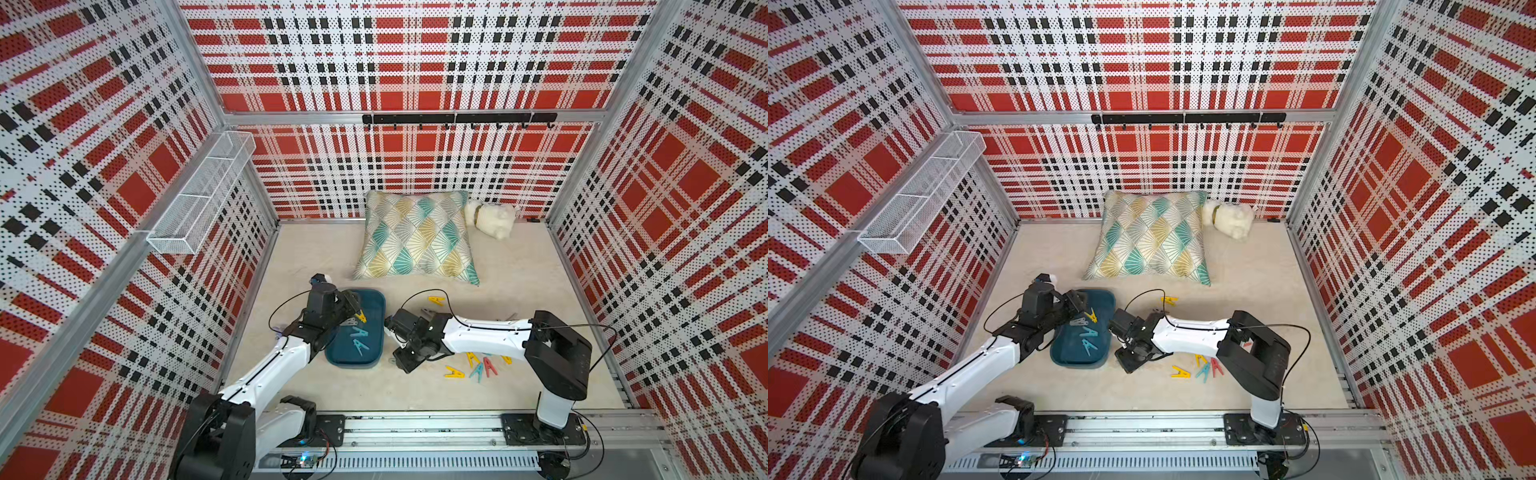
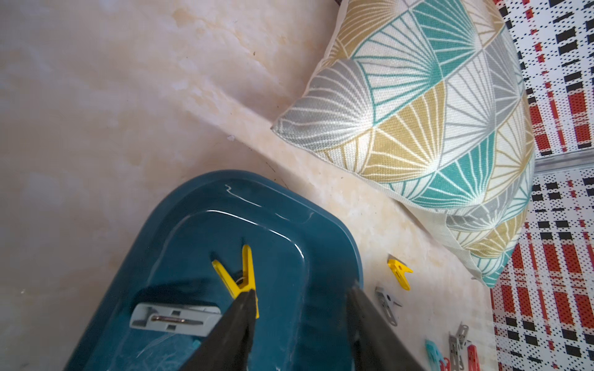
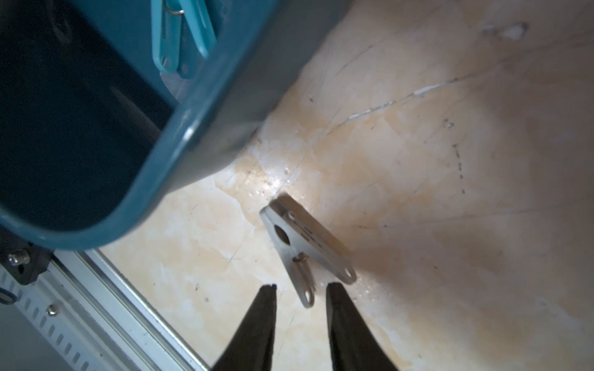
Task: Put the clothespins into the storage box
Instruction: Pick up the clothespin from the center of the board.
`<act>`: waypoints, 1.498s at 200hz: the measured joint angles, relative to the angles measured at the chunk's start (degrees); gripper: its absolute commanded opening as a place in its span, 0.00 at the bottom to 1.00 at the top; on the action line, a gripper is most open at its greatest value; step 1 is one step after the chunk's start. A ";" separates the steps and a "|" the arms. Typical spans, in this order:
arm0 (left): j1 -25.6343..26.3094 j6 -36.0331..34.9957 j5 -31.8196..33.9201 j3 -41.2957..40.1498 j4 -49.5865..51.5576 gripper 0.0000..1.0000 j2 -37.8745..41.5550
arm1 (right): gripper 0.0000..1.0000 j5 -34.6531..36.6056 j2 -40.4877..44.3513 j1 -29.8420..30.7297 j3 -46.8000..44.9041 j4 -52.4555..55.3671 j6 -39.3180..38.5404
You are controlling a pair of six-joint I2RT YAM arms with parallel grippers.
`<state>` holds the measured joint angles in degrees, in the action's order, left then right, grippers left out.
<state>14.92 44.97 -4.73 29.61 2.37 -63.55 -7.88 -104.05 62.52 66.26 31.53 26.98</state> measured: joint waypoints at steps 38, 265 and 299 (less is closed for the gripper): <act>0.00 0.20 -0.44 -0.33 0.28 0.51 0.22 | 0.32 -0.04 -0.44 0.44 0.11 0.09 -0.22; 4.13 4.79 -2.95 -3.45 -1.09 0.54 2.43 | 0.06 6.99 3.61 1.03 1.22 4.42 0.09; 7.89 7.65 -3.69 -4.52 -3.39 0.54 2.43 | 0.06 6.88 6.60 -2.34 1.36 5.03 0.09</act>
<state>22.81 52.62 -8.43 25.08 -1.02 -61.12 -0.99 -97.45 60.18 67.61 36.56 27.07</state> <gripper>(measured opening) 0.540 0.105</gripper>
